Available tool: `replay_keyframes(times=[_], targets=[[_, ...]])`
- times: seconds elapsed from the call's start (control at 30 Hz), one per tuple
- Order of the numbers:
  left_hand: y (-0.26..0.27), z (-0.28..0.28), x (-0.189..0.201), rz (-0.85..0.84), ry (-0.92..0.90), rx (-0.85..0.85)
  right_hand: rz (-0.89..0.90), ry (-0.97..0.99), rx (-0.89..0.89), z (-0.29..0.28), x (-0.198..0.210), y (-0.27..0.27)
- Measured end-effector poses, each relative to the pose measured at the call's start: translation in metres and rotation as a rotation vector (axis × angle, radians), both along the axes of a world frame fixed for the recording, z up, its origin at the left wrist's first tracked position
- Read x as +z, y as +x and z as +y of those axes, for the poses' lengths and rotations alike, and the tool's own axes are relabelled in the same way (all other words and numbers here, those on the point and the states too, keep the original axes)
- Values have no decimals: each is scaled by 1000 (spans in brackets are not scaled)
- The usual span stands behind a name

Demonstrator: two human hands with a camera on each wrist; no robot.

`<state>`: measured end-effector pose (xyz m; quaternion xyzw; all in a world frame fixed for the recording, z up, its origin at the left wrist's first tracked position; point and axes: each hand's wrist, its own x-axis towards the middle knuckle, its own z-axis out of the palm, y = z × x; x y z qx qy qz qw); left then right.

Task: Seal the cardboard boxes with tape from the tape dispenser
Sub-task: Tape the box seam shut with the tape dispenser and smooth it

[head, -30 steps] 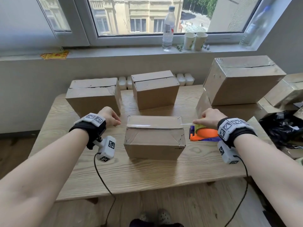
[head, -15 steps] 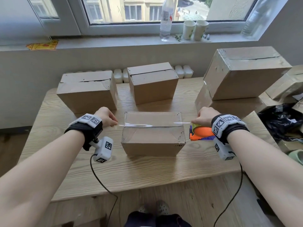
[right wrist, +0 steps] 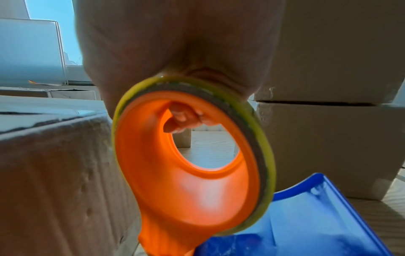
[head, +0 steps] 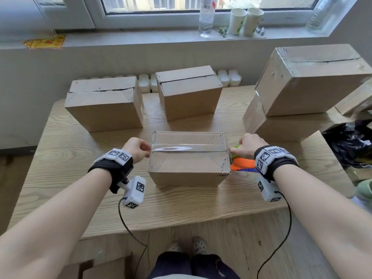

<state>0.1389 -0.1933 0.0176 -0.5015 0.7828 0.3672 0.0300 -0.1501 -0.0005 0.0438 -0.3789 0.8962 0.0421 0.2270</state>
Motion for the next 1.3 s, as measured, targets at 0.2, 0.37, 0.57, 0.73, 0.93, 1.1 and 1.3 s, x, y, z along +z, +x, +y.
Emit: replay_keyframes(times=[0.2,0.37,0.57,0.73,0.93,1.1,1.3], targets=[[-5,-1,-2,18,20,53,23,-30,-8,-1,-5,3],[-8,-6,-5,38,72,109,13,-48,-24,0,-7,5],[-9,-8,-6,-3,70,88,16,-66,-67,3,-8,11],[0,9,9,-4,-64,-87,39,-82,-103,4,-6,16],[12,49,10,-198,-345,-598,34,-97,-128,7,-6,21],[4,71,2,-272,-459,-732,26,-105,-122,9,-6,22],[-19,89,-4,-257,-474,-755,29,-107,-92,10,-6,22]])
